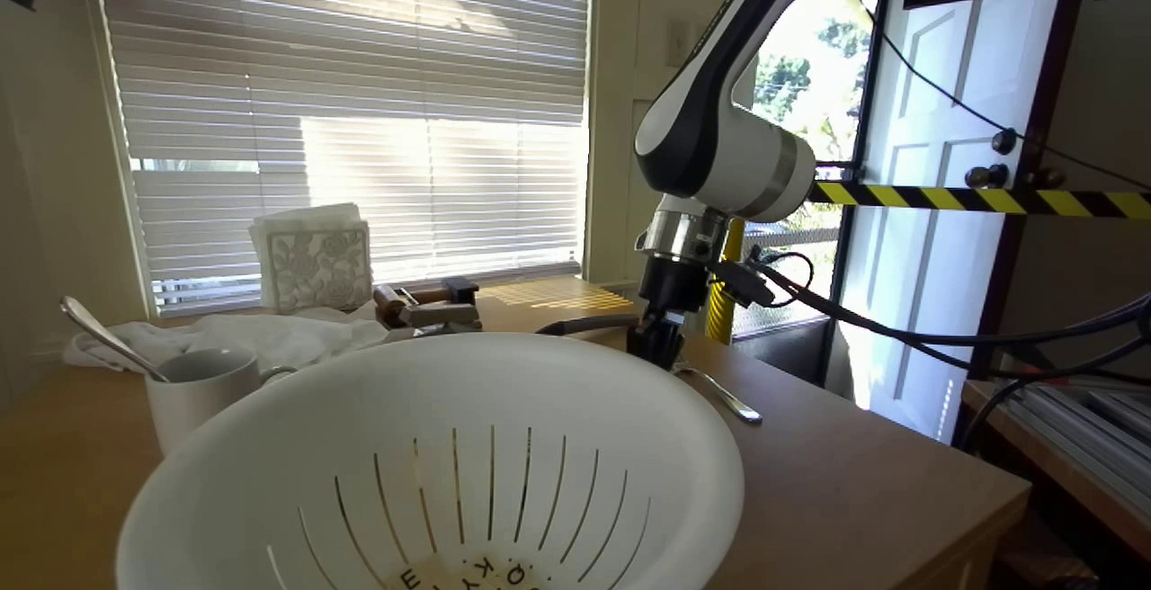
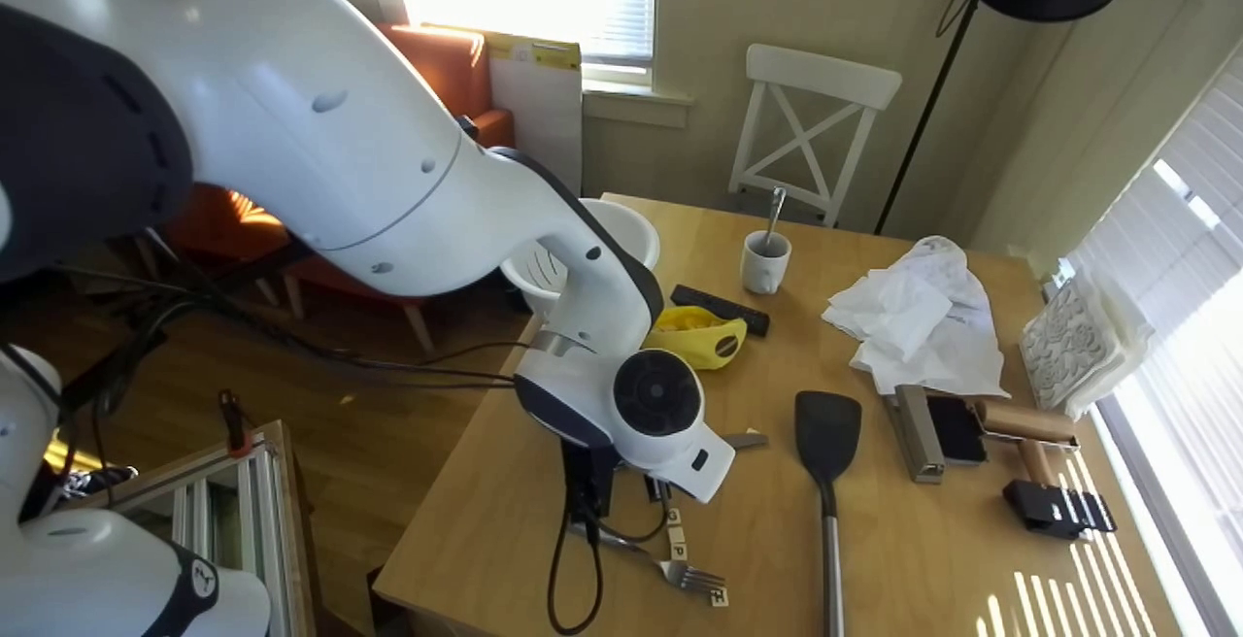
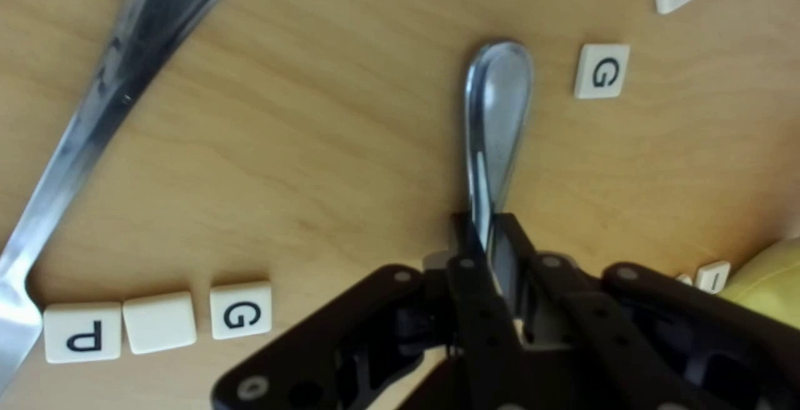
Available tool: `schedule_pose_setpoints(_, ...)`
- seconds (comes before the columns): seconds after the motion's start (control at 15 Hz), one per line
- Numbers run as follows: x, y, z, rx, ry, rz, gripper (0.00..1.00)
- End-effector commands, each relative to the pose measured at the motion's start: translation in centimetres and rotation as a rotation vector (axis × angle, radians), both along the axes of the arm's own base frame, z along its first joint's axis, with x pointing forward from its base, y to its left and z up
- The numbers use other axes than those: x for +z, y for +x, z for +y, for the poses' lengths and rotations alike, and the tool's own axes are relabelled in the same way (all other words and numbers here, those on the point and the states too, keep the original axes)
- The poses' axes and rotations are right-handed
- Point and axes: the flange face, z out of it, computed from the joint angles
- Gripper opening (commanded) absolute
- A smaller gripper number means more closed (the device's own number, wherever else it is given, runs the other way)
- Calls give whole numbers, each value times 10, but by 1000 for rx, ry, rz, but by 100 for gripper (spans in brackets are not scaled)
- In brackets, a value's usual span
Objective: Move the knife on the table
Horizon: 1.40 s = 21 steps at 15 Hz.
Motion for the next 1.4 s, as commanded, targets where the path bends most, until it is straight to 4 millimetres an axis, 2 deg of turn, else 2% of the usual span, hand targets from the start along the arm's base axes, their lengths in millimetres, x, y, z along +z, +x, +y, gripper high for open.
schedule_pose_setpoints(0.0, -10, 2, 5, 31, -17, 19, 13)
schedule_pose_setpoints(0.2, -10, 3, 9, 53, -30, 24, 13)
schedule_pose_setpoints(0.4, -10, 4, 12, 72, -60, 37, 17)
schedule_pose_setpoints(0.67, -8, 6, 20, 109, -128, 67, 32)
schedule_pose_setpoints(0.87, -10, 10, 27, 134, -190, 102, 31)
schedule_pose_setpoints(1.2, -6, 16, 42, 158, -263, 145, 9)
schedule_pose_setpoints(1.33, -3, 18, 44, 161, -284, 151, 8)
